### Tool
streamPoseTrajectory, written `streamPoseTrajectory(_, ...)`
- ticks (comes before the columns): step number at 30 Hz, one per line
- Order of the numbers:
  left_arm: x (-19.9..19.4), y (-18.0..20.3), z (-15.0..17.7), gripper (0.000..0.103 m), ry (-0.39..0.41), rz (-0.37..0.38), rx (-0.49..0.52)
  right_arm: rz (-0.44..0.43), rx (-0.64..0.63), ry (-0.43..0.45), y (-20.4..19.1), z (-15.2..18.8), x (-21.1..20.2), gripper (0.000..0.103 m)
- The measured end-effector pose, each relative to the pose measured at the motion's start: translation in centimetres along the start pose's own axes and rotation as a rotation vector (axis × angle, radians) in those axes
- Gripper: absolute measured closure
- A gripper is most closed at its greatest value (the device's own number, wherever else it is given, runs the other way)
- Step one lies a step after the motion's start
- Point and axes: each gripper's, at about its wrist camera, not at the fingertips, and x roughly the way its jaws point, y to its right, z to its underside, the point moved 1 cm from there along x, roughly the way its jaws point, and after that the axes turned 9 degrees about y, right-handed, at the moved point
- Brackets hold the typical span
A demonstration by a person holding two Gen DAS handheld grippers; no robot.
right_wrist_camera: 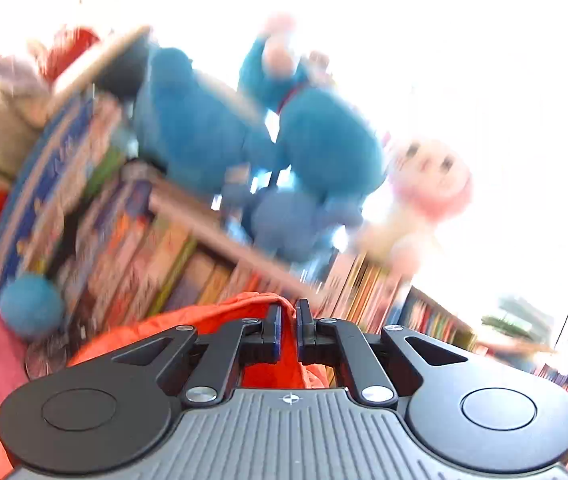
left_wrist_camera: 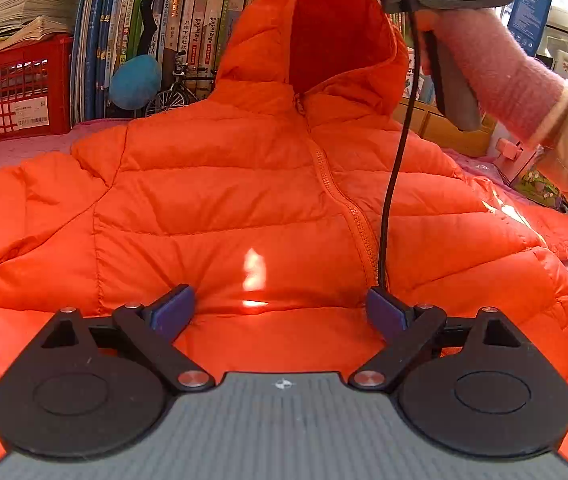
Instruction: Fold clothes
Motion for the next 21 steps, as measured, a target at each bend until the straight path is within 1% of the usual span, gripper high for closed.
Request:
streamPoseTrajectory(1,0.0,0.0,0.0,0.01,0.0,-0.001,0.002,0.002,-0.003,0.078,0.5,-0.8,-1.9,0.093)
streamPoseTrajectory(2,0.0,0.1,0.0,0.01,0.0,-0.002,0.004,-0.028,-0.01,0.114,0.8,-1.3,-3.6,0.091)
streamPoseTrajectory(3,-0.1,0.0,0.0,0.01,0.001,-0.001,0.003,-0.092,-0.011,0.083,0.9,-1.3,-4.5,0.091)
streamPoseTrajectory(6,-0.1,-0.2,-0.1,0.009,0.005,0.002,-0.004,-0.311,-0.005,-0.128,0.3,0.6,-6.1,0.088)
streamPoseTrajectory(7,-0.2,-0.2,-0.1,0.009,0.006,0.002,-0.007,-0.368,-0.017,-0.219,-0.3,1.8,-6.3,0.082)
streamPoseTrajectory(9,-0.3,-0.4,-0.1,0.009,0.009,0.003,-0.012,-0.452,-0.002,-0.405,-1.5,4.4,-6.2,0.067)
streamPoseTrajectory(10,-0.6,-0.4,-0.1,0.009,0.01,0.002,-0.016,-0.485,0.024,-0.496,-1.9,5.6,-6.2,0.053)
streamPoseTrajectory(11,-0.8,-0.6,-0.2,0.009,0.01,-0.001,-0.019,-0.499,0.076,-0.563,-1.7,6.7,-6.4,0.045)
streamPoseTrajectory(12,-1.1,-0.8,-0.3,0.009,0.006,-0.007,-0.019,-0.506,0.136,-0.607,-1.2,7.4,-6.4,0.043)
streamPoseTrajectory(13,-1.4,-1.1,-0.4,0.009,0.002,-0.018,-0.015,-0.504,0.201,-0.625,-0.4,7.9,-6.5,0.04)
streamPoseTrajectory(15,-2.4,-2.0,-0.9,0.009,0.011,-0.056,-0.006,-0.473,0.347,-0.609,2.0,8.4,-7.4,0.036)
streamPoseTrajectory(17,-3.2,-3.2,-1.8,0.009,0.035,-0.098,0.0,-0.408,0.474,-0.59,4.2,8.7,-7.1,0.021)
streamPoseTrajectory(18,-3.6,-3.8,-2.4,0.009,0.047,-0.122,0.002,-0.379,0.535,-0.589,5.2,9.0,-6.9,0.02)
streamPoseTrajectory(19,-3.8,-4.5,-2.9,0.009,0.055,-0.151,-0.003,-0.36,0.592,-0.606,6.0,9.5,-6.6,0.02)
streamPoseTrajectory(20,-3.9,-5.4,-3.4,0.009,0.06,-0.188,-0.016,-0.344,0.619,-0.633,6.6,10.1,-6.2,0.021)
streamPoseTrajectory(21,-4.1,-6.2,-3.8,0.009,0.065,-0.218,-0.033,-0.343,0.611,-0.646,6.6,10.3,-6.2,0.023)
